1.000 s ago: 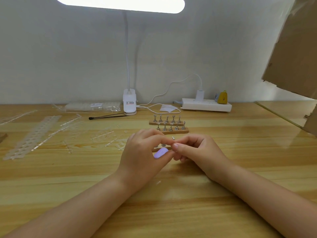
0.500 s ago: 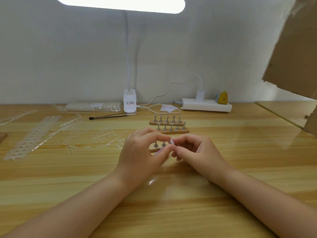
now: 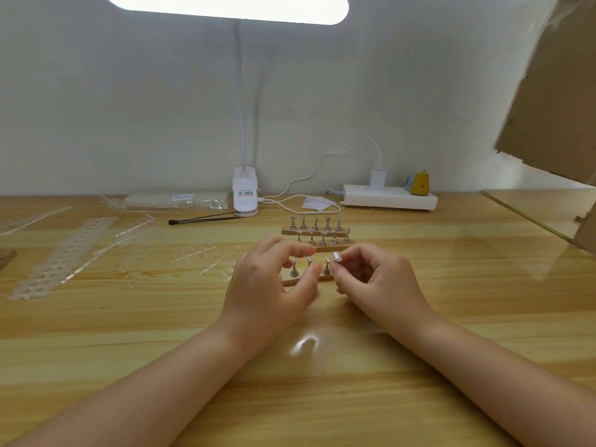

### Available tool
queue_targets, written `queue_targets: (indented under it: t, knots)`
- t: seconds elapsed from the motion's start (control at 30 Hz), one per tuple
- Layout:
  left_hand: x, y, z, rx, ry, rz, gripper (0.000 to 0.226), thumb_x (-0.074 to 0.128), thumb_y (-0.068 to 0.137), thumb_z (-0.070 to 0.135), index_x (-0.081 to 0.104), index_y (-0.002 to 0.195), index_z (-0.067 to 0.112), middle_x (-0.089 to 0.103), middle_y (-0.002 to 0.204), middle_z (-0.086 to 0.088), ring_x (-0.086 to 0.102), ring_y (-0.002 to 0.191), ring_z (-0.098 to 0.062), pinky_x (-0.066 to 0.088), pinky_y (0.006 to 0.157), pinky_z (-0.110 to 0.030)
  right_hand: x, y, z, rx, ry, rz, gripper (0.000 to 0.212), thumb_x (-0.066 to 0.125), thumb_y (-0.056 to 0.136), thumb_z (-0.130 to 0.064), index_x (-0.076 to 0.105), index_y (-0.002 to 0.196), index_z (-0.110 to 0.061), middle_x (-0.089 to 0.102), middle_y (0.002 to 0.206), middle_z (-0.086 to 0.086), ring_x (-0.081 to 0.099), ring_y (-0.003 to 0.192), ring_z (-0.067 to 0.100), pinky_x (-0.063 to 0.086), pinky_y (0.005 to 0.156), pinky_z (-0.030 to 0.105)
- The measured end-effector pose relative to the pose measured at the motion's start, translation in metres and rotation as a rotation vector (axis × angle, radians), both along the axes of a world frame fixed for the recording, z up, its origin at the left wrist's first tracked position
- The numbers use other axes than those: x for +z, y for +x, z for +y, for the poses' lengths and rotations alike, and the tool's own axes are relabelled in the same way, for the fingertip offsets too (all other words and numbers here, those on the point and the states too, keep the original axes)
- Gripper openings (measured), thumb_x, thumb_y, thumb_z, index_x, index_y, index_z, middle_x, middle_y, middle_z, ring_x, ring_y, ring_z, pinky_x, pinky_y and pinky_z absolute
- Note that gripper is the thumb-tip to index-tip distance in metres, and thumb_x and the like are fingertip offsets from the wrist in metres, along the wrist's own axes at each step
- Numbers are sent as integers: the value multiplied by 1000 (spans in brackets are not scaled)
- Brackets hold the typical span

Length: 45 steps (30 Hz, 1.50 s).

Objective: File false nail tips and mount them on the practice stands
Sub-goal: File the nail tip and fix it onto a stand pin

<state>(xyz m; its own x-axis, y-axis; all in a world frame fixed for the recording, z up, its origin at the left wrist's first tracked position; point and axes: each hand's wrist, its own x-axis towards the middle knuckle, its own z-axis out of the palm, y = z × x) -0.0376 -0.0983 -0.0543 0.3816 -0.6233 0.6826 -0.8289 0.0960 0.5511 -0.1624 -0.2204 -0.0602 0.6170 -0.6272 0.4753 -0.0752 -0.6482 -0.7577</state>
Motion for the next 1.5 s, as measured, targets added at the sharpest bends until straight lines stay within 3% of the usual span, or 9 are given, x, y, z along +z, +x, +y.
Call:
queue_targets:
  t: [0.27,0.47,0.63,0.7,0.8,1.0,1.2,1.33,1.5]
  knots:
    - [0,-1,-1,12,33,-1,24,58,83,29,69,100,18,63,98,10,59,83,-9,48,82,-42,2,3,-14,-155,-60,246,15,67,87,-38,76,84,-27,66,55,-1,61,57,10,51,66,33]
    - [-2,2,-1,23,36,-34,14,65,87,15,68,100,18,63,100,9,58,85,-10,48,79,-41,0,6,-18,-184,-110,348,17,64,90,-39,77,92,-28,61,53,-7,60,58,6,49,67,26]
    - [4,11,-3,200,37,-157,22,55,82,26,70,96,17,65,96,4,59,88,-20,45,78,-37,-2,5,-18,-208,-157,344,13,68,86,-32,76,91,-24,60,60,-14,61,69,8,49,70,26]
    - [11,28,-3,409,147,-206,27,54,86,31,68,105,17,64,103,-1,56,96,-27,41,84,-39,-3,2,-16,-206,-166,331,7,71,81,-31,75,84,-26,60,59,-13,60,65,4,49,66,24]
    - [16,57,0,619,544,-174,39,51,87,47,60,117,24,61,114,2,51,108,-25,36,90,-36,-4,0,-14,-196,-196,323,5,71,79,-31,69,75,-28,58,56,-11,57,60,3,44,60,21]
    - [12,67,-1,666,888,-322,49,42,81,66,63,101,27,61,100,3,54,97,-22,35,81,-35,-3,-2,-11,-189,-195,319,10,67,81,-32,69,75,-24,58,56,-10,57,58,6,47,58,27]
    - [10,67,-1,618,840,-328,31,47,88,49,66,90,24,62,94,3,51,88,-22,35,72,-30,-2,-3,-9,-170,-237,336,15,63,85,-29,68,74,-22,56,56,-9,54,56,8,42,53,26]
    - [8,69,0,600,755,-299,30,49,86,45,65,101,23,64,101,3,56,96,-23,38,73,-30,-2,-4,-7,-166,-254,340,16,62,86,-30,67,73,-23,56,56,-10,53,55,8,39,51,23]
    - [8,69,2,632,702,-474,35,41,96,37,61,74,18,53,67,5,50,67,-21,31,59,-28,-1,-4,-6,-177,-260,334,17,62,86,-29,67,72,-22,57,56,-8,55,56,9,41,52,25]
